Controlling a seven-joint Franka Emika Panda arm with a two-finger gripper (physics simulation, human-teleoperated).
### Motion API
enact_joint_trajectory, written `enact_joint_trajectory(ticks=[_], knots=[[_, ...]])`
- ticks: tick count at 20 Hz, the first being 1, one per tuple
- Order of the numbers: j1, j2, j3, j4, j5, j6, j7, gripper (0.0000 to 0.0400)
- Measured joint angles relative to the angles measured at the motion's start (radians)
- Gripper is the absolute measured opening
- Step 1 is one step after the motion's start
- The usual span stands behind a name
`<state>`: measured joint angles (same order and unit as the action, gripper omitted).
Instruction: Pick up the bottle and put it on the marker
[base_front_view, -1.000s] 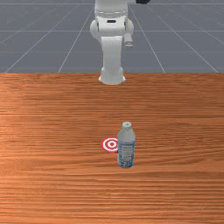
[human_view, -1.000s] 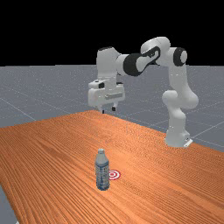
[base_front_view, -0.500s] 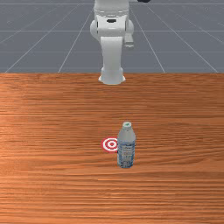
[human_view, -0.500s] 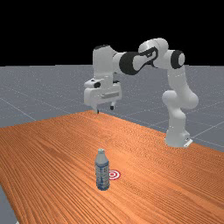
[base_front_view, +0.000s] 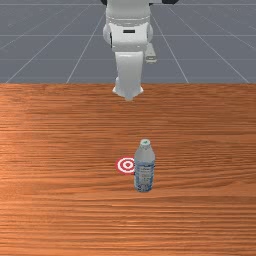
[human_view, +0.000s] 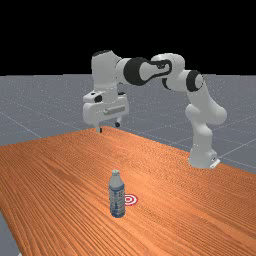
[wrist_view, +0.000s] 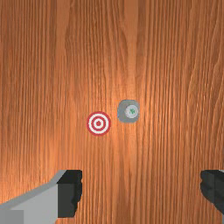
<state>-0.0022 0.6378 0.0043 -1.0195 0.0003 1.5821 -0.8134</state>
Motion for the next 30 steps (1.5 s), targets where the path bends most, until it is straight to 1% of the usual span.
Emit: enact_joint_trajectory(ticks=[1,3,5,7,8,9,10,12,14,16,17,18,22,23,24,30], knots=[[0.001,0.001,-0.001,0.003,0.002,-0.003,0.010,0.0400],[0.001,-0.026,-0.003,-0.043,0.003,0.040,0.022,0.0400],[0.001,-0.011,-0.003,-0.007,0.003,0.007,0.022,0.0400],[0.001,-0.027,-0.003,-0.033,0.003,0.032,0.022,0.0400],[0.013,-0.003,-0.013,0.017,-0.023,-0.012,0.033,0.0400],[0.002,-0.003,0.007,0.016,-0.010,-0.011,-0.043,0.0400],[0.005,-0.004,0.018,0.015,-0.021,-0.010,-0.106,0.0400],[0.024,0.000,0.030,0.021,-0.032,-0.011,-0.136,0.0400],[0.047,0.007,0.032,0.034,-0.029,-0.017,-0.084,0.0400],[0.068,0.010,0.017,0.037,-0.024,-0.019,0.038,0.0400],[0.075,0.007,0.012,0.026,-0.038,-0.010,0.044,0.0400],[0.066,0.006,0.021,0.019,-0.015,-0.005,0.035,0.0400],[0.064,0.017,0.021,-0.047,-0.014,0.050,0.035,0.0400],[0.065,0.084,0.022,0.055,-0.011,-0.030,0.034,0.0400],[0.064,0.057,0.022,-0.008,-0.012,0.017,0.034,0.0400],[0.064,0.018,0.021,-0.112,-0.014,0.112,0.035,0.0400]])
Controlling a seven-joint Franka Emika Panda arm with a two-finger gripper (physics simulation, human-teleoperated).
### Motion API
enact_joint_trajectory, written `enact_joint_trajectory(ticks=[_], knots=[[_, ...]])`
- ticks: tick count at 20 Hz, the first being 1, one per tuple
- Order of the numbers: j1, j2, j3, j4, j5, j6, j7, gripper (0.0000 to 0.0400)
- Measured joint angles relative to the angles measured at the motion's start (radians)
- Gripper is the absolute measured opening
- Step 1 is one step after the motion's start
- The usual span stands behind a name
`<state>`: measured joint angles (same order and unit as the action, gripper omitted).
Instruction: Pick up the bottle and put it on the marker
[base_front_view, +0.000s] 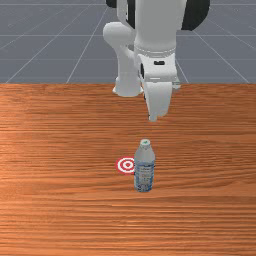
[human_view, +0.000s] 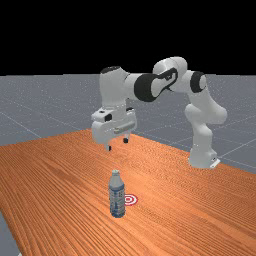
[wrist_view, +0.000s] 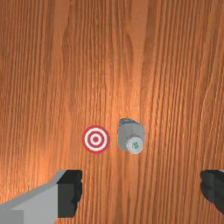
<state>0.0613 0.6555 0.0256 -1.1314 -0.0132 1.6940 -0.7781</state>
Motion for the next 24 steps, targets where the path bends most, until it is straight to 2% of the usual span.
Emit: enact_joint_trajectory(ticks=[4,5,6,7,11,13,17,24], knots=[[0.000,0.080,0.001,0.078,0.003,-0.056,-0.001,0.0400],[0.000,0.086,0.001,0.069,0.003,-0.044,-0.001,0.0400],[-0.001,0.057,0.001,-0.005,0.002,0.019,-0.001,0.0400],[0.014,0.040,-0.014,-0.051,-0.029,0.064,0.018,0.0400],[0.013,0.051,-0.013,-0.086,-0.027,0.112,0.018,0.0400],[0.005,0.108,-0.003,-0.004,-0.007,0.042,0.005,0.0400],[0.009,0.078,-0.009,-0.093,-0.017,0.130,0.012,0.0400],[-0.009,0.072,-0.017,-0.103,0.006,0.135,0.046,0.0400]])
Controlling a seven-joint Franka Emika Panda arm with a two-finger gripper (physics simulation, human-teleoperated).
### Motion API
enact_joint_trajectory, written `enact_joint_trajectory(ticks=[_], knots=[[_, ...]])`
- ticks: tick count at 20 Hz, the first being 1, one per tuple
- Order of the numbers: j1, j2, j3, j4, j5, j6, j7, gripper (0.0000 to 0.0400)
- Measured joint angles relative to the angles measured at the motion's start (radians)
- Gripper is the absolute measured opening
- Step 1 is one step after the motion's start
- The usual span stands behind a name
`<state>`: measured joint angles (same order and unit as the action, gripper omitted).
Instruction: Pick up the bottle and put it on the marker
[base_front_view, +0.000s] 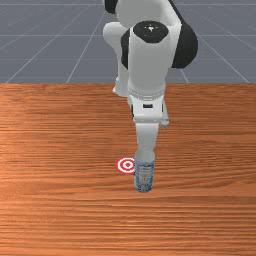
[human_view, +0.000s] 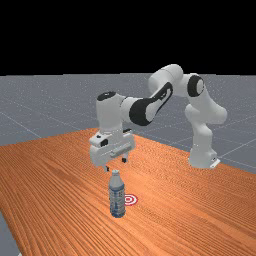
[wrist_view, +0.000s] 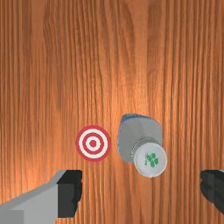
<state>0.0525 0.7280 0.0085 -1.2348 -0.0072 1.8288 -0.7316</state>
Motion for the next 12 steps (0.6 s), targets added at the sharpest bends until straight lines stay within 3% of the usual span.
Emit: enact_joint_trajectory(ticks=[5,8,10,12], knots=[[-0.001,0.003,0.016,0.003,-0.030,0.001,-0.109,0.0400],[0.012,0.007,0.017,0.006,-0.026,0.005,-0.080,0.0400],[0.015,0.056,0.014,0.084,-0.014,-0.066,-0.044,0.0400],[0.015,0.050,0.014,0.057,-0.015,-0.038,-0.043,0.0400]])
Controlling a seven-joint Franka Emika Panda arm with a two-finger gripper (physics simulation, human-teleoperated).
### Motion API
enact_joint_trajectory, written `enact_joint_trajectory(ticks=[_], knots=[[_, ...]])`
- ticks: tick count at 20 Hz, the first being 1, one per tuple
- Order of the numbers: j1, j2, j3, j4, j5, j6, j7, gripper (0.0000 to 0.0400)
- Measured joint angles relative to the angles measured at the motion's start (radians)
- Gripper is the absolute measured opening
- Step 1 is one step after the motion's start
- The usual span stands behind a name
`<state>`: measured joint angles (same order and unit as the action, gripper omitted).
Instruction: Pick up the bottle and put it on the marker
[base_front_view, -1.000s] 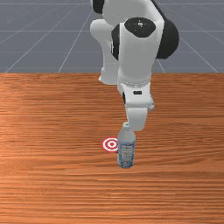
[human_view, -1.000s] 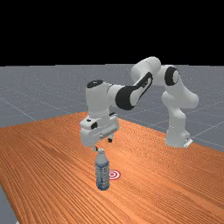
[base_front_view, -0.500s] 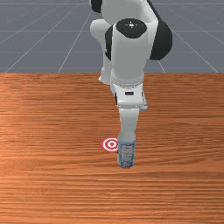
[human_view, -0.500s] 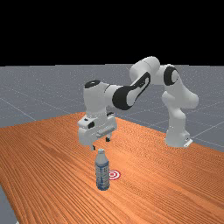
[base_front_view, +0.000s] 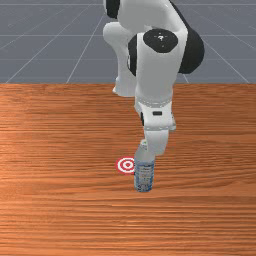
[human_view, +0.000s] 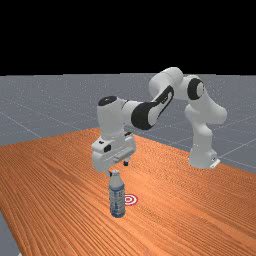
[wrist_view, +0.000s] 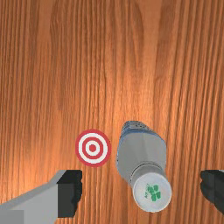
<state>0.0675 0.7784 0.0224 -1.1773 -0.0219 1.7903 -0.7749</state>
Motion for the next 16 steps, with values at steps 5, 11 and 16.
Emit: enact_joint_trajectory(ticks=[5,11,16], knots=[[0.000,-0.018,0.000,-0.049,-0.002,0.051,-0.002,0.0400],[0.005,0.005,-0.006,-0.045,-0.011,0.060,0.008,0.0400],[0.001,0.000,-0.002,-0.058,-0.002,0.068,0.006,0.0400]])
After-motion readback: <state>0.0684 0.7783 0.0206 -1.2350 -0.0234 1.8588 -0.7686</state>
